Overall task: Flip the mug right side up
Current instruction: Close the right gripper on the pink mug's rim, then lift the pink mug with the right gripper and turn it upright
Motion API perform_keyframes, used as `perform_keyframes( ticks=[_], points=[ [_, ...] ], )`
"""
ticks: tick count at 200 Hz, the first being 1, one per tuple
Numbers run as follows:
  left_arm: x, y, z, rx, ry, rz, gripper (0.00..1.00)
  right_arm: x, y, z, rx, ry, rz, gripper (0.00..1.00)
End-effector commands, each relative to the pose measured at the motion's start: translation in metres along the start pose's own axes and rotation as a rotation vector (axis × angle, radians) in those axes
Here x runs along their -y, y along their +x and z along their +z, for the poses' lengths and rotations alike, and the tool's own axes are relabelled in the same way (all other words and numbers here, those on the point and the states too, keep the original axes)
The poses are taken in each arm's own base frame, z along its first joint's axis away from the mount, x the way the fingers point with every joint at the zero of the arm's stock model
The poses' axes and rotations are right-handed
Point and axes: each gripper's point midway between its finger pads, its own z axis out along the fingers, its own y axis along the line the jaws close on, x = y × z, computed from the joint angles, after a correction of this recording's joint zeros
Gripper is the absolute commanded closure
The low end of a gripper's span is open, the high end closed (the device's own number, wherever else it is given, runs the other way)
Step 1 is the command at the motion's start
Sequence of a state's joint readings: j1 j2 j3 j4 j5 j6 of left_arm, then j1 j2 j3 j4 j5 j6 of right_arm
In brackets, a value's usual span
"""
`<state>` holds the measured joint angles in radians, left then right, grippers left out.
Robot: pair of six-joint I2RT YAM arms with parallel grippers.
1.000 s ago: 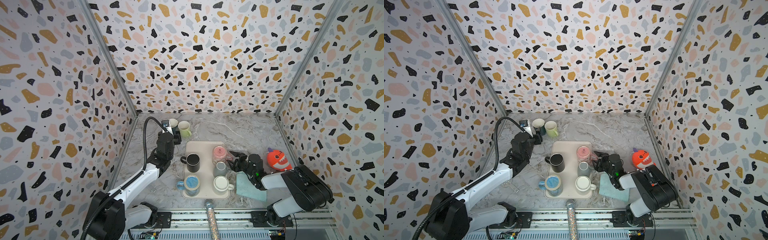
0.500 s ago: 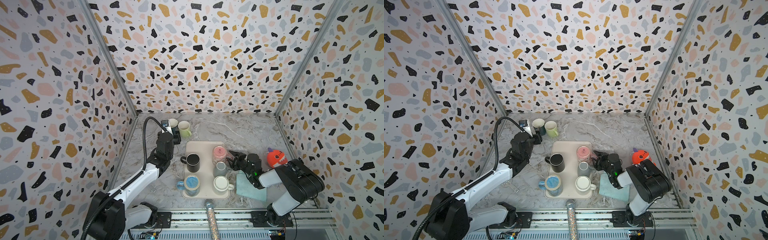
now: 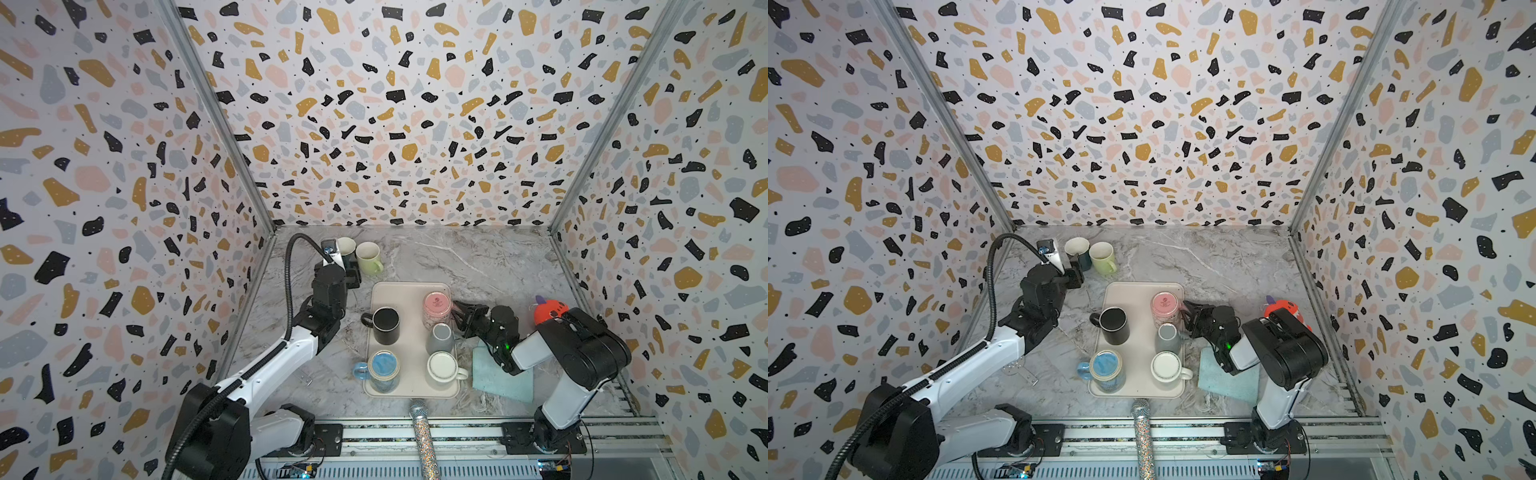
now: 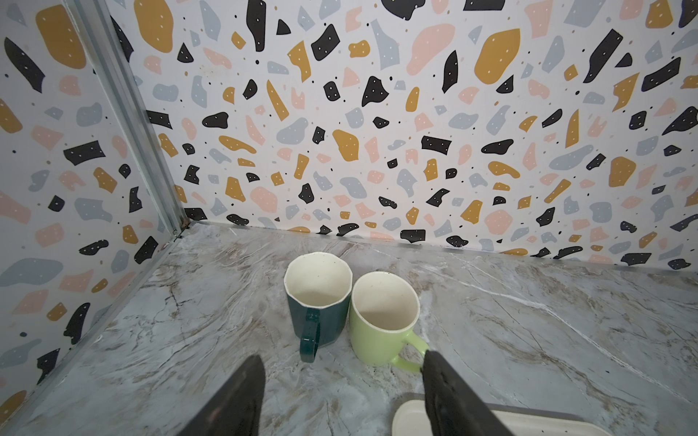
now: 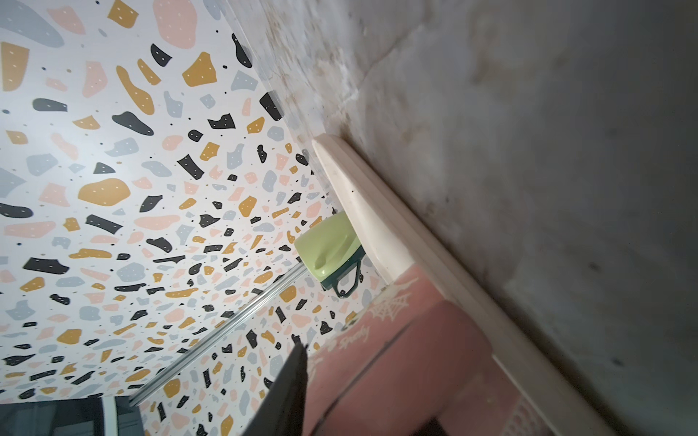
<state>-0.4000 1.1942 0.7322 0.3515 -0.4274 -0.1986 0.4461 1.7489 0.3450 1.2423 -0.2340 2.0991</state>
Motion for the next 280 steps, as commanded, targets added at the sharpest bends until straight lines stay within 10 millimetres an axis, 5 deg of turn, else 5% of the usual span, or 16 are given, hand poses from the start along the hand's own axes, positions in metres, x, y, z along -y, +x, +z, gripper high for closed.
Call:
perform_keyframes(
  ticks=[1,95,189,280],
  points=[
    [-0.004,-0.019,-0.005,0.055,-0.009,-0.015,0.33,-0.011,0.011,0.009,-0.045,-0.039,0.129,0.72],
    [-0.010,-0.019,-0.006,0.054,-0.029,-0.006,0.32,-0.041,0.021,0.046,-0.129,-0.186,0.151,1.00],
    [-0.012,-0.022,-0.009,0.061,-0.029,-0.011,0.32,-0.096,0.041,0.050,-0.234,-0.328,-0.073,1.00],
    [-0.012,-0.029,-0.012,0.064,-0.022,-0.020,0.32,-0.144,0.077,0.045,-0.277,-0.424,-0.547,1.00]
  ],
)
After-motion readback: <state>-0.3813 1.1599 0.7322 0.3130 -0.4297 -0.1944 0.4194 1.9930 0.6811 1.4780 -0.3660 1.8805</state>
